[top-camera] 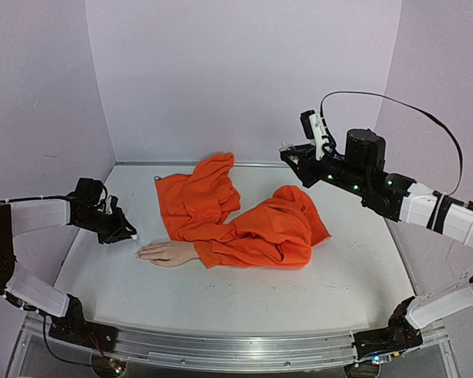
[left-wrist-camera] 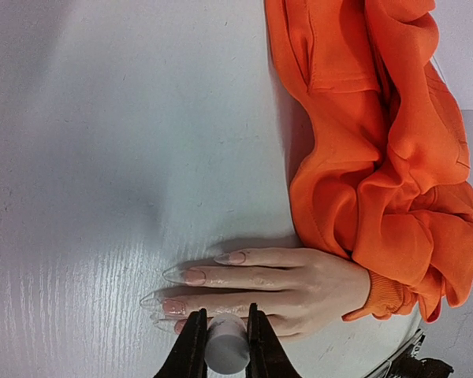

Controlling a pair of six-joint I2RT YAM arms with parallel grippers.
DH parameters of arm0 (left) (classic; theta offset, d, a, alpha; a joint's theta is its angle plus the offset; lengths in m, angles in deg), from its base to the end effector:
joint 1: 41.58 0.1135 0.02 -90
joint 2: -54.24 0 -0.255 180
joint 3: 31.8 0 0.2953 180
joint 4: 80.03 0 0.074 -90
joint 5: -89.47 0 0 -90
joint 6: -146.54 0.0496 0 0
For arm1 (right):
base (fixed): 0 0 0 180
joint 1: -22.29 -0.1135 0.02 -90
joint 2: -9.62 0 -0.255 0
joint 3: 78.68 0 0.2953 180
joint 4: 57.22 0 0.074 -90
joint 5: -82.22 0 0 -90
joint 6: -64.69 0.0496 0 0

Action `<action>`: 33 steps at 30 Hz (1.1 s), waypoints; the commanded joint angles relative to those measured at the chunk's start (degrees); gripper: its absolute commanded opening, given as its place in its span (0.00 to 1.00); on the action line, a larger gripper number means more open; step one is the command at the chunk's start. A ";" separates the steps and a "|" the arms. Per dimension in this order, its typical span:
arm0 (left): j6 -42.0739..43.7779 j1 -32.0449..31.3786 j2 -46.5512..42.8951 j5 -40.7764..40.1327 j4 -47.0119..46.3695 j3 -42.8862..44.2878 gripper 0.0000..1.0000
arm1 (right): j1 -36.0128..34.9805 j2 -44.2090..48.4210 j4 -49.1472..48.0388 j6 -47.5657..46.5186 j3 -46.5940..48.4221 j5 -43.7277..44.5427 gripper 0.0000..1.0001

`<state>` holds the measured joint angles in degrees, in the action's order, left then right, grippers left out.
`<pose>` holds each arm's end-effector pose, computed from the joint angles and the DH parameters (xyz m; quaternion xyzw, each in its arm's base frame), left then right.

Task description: Paint the nails

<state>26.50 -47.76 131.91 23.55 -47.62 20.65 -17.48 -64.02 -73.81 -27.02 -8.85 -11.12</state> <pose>0.2927 -0.0520 0.1360 -0.1373 0.9310 -0.2751 0.1968 0.2774 0.2346 0.3659 -0.2422 0.5753 0.2719 0.7325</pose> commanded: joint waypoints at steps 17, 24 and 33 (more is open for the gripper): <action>1.61 1.09 2.83 0.14 -7.93 -2.85 0.00 | 0.31 -1.17 -2.30 0.31 4.03 0.26 0.00; 2.00 1.71 3.45 0.89 -9.53 -3.48 0.00 | 0.35 -0.20 -2.00 0.31 3.79 0.61 0.00; 1.82 2.05 4.42 2.36 -11.78 -3.73 0.00 | 0.31 -0.92 -1.56 0.22 4.55 0.32 0.00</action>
<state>27.64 -46.10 135.61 24.29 -56.23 16.87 -17.48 -65.60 -72.85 -27.04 -7.93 -11.14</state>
